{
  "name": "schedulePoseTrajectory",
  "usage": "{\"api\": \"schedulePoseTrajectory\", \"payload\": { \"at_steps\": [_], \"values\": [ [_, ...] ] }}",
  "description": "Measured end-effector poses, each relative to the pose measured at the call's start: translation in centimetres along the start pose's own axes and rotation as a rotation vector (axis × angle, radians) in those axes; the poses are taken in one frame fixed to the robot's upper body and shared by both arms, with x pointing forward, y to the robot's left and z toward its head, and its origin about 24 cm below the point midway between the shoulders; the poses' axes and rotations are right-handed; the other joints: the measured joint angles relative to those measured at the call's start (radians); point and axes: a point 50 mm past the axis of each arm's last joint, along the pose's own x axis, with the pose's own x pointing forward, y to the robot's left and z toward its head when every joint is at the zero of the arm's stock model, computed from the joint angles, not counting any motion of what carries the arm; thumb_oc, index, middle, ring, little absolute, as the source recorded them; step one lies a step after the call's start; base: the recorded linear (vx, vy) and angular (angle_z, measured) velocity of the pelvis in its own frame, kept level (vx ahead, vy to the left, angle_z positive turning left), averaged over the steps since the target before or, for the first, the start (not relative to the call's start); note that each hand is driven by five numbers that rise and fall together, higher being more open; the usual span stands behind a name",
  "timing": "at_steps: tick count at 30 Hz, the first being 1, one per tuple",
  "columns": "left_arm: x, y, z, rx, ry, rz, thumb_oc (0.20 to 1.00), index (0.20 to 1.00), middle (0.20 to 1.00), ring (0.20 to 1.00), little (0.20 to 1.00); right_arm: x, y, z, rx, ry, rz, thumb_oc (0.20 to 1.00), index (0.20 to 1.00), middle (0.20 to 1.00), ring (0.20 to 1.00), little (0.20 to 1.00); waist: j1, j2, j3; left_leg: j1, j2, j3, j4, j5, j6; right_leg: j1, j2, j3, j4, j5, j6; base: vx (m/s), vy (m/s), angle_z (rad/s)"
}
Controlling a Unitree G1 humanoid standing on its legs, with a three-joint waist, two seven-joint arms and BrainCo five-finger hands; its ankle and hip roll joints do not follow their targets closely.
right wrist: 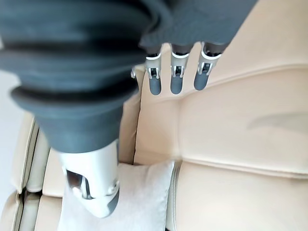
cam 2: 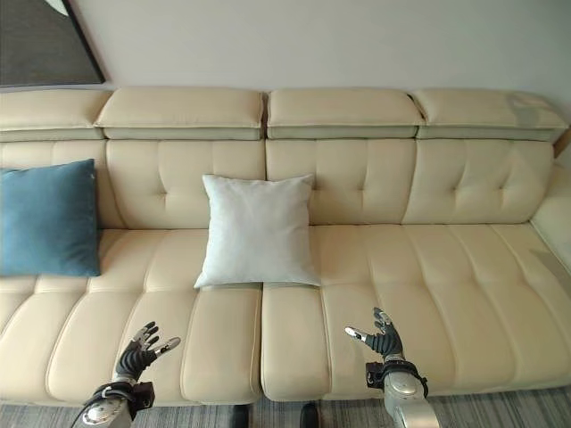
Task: Pick up all the scattered cushions and arrange them neatly on the sofa.
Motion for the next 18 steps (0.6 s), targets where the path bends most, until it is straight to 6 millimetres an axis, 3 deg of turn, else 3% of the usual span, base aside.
{"api": "schedulePoseTrajectory", "payload": {
  "at_steps": [4,5,6,8,9,10,12,13,15,18],
  "values": [
    [0.9,0.0,1.6,-0.003,-0.049,0.020,1.000,1.000,1.000,1.000,1.000,0.5,0.0,-0.1,0.002,0.017,-0.026,1.000,1.000,1.000,1.000,1.000,-0.011,-0.031,0.042,-0.009,-0.003,0.060,0.007,0.027,0.024,-0.046,-0.010,0.024,0.037,0.032,0.011,-0.23,0.006,-0.36],
    [1.2,-0.1,2.2,-0.008,-0.071,0.023,1.000,1.000,1.000,1.000,1.000,0.8,0.1,0.2,0.017,0.011,-0.030,1.000,1.000,1.000,1.000,1.000,-0.006,-0.035,0.058,-0.018,0.002,0.083,0.007,0.024,0.037,-0.060,-0.017,0.014,0.043,0.012,0.036,-0.20,0.019,-0.50],
    [1.4,-0.3,2.5,-0.013,-0.080,0.022,1.000,1.000,1.000,1.000,1.000,0.9,0.1,0.4,0.028,0.009,-0.034,1.000,1.000,1.000,1.000,1.000,-0.008,-0.022,0.075,-0.022,0.011,0.089,0.007,0.022,0.050,-0.068,-0.028,-0.032,0.056,-0.010,0.031,-0.14,0.015,-0.42],
    [1.8,-1.0,3.1,-0.031,-0.100,0.010,1.000,1.000,1.000,1.000,1.000,0.9,-0.1,0.1,0.054,0.024,-0.044,1.000,1.000,1.000,1.000,1.000,-0.009,0.005,0.092,-0.020,0.038,0.090,0.007,0.033,0.061,-0.096,-0.032,-0.048,0.226,-0.087,0.025,-0.10,-0.028,-0.03],
    [1.8,-1.3,3.4,-0.037,-0.116,0.004,1.000,1.000,1.000,1.000,1.000,0.9,-0.1,-0.1,0.076,0.034,-0.045,1.000,1.000,1.000,1.000,1.000,-0.004,0.036,0.101,-0.019,0.058,0.085,0.007,0.034,0.062,-0.093,-0.048,-0.048,0.364,-0.159,0.043,-0.11,-0.071,-0.05],
    [1.8,-1.1,3.3,-0.034,-0.115,0.008,1.000,1.000,1.000,1.000,1.000,0.9,0.0,0.0,0.097,0.024,-0.046,1.000,1.000,1.000,1.000,1.000,0.008,0.036,0.100,-0.016,0.064,0.089,0.008,0.035,0.061,-0.082,-0.072,-0.034,0.435,-0.208,0.057,-0.13,-0.099,-0.07],
    [1.8,-0.5,3.2,-0.015,-0.107,0.018,1.000,1.000,1.000,1.000,1.000,0.9,0.2,0.2,0.129,0.014,-0.044,1.000,1.000,1.000,1.000,1.000,0.021,0.001,0.091,-0.017,0.042,0.082,0.008,0.046,0.040,0.036,-0.116,-0.014,0.316,-0.220,0.097,-0.19,-0.132,-0.05],
    [1.8,-0.4,3.1,-0.014,-0.102,0.021,1.000,1.000,1.000,1.000,1.000,0.9,0.3,0.2,0.130,0.014,-0.043,1.000,1.000,1.000,1.000,1.000,0.025,-0.002,0.092,-0.019,0.041,0.084,0.008,0.057,0.028,0.056,-0.114,-0.007,0.272,-0.228,0.088,-0.24,-0.148,-0.11],
    [1.7,-1.3,2.2,-0.043,-0.071,0.015,1.000,1.000,1.000,1.000,1.000,1.2,0.0,0.8,0.118,-0.007,-0.041,1.000,1.000,1.000,1.000,1.000,0.045,0.032,0.092,-0.025,0.063,0.100,0.008,0.071,0.008,0.085,-0.085,-0.003,0.184,-0.210,0.052,-0.26,-0.189,-0.24],
    [1.3,-2.0,1.3,-0.073,-0.045,0.013,1.000,1.000,1.000,1.000,1.000,1.0,0.1,0.6,0.091,-0.001,-0.026,1.000,1.000,1.000,1.000,1.000,0.055,0.064,0.073,-0.057,0.118,0.103,0.036,0.082,-0.017,0.089,-0.024,0.014,0.116,-0.181,0.032,-0.33,-0.306,-0.19]
  ]
}}
